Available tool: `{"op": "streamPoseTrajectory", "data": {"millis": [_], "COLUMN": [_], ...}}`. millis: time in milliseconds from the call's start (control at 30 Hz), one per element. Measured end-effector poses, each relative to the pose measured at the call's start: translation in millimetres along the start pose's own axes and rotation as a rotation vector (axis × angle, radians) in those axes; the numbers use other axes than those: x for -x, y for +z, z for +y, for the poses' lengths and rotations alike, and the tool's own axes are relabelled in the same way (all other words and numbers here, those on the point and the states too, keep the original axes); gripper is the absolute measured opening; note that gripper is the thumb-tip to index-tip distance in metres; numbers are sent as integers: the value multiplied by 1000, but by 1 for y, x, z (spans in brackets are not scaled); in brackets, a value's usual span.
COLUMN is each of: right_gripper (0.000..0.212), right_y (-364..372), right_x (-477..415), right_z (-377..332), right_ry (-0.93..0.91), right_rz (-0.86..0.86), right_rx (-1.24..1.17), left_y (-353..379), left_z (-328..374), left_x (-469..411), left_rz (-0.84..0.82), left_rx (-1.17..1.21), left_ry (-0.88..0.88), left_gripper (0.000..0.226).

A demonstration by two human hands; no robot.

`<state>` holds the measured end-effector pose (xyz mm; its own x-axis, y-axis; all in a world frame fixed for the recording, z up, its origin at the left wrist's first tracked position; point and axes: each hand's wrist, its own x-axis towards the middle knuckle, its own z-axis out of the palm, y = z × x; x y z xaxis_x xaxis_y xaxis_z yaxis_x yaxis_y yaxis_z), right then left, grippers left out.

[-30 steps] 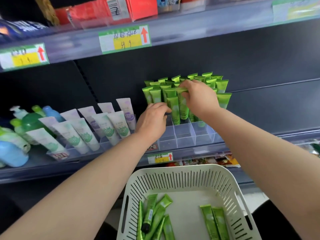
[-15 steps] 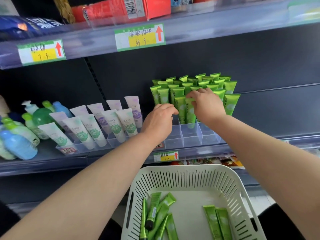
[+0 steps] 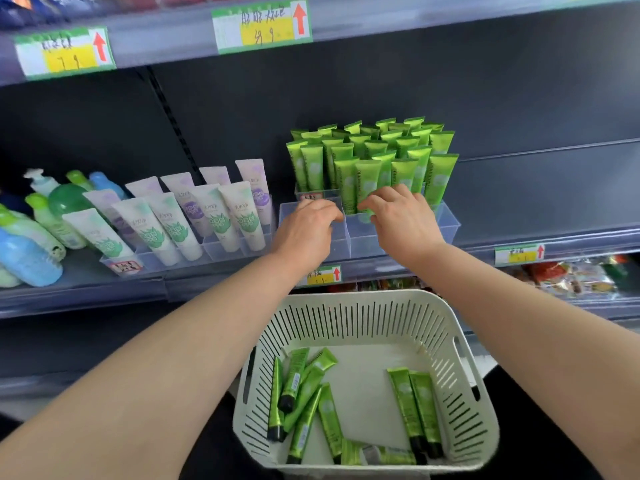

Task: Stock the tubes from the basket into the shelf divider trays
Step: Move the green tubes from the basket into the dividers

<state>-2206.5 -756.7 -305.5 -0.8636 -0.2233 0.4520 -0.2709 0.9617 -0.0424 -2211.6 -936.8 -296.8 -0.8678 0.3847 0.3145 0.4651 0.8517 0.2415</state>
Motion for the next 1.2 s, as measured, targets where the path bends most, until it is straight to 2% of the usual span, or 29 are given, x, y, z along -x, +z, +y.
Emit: {"op": "streamPoseTrajectory", "data": {"millis": [333, 500, 667, 900, 1067, 1200], "right_gripper": [34, 37, 39, 48, 44, 40], "right_y": [52, 82, 109, 135, 154, 168], "right_x": [80, 117, 150, 185, 206, 209], "right_z": [-25, -35, -30, -15, -3, 1], "right_ry": [-45, -57, -20, 82, 166, 211], "right_rz": [-198, -378, -572, -826, -989, -1034], "right_rx": [-66, -68, -45, 28, 26, -17], "left_y": [45, 79, 111, 156, 174, 185], "left_z": [-9, -21, -31, -30, -24, -20], "left_x": [69, 105, 139, 175, 176, 177], "left_rz": [-79, -169, -288, -511, -558, -588], "left_rx": [36, 35, 33, 30, 68, 87], "left_ry": [9, -56, -154, -184, -172, -177], "left_gripper": [36, 40, 39, 42, 43, 45]}}
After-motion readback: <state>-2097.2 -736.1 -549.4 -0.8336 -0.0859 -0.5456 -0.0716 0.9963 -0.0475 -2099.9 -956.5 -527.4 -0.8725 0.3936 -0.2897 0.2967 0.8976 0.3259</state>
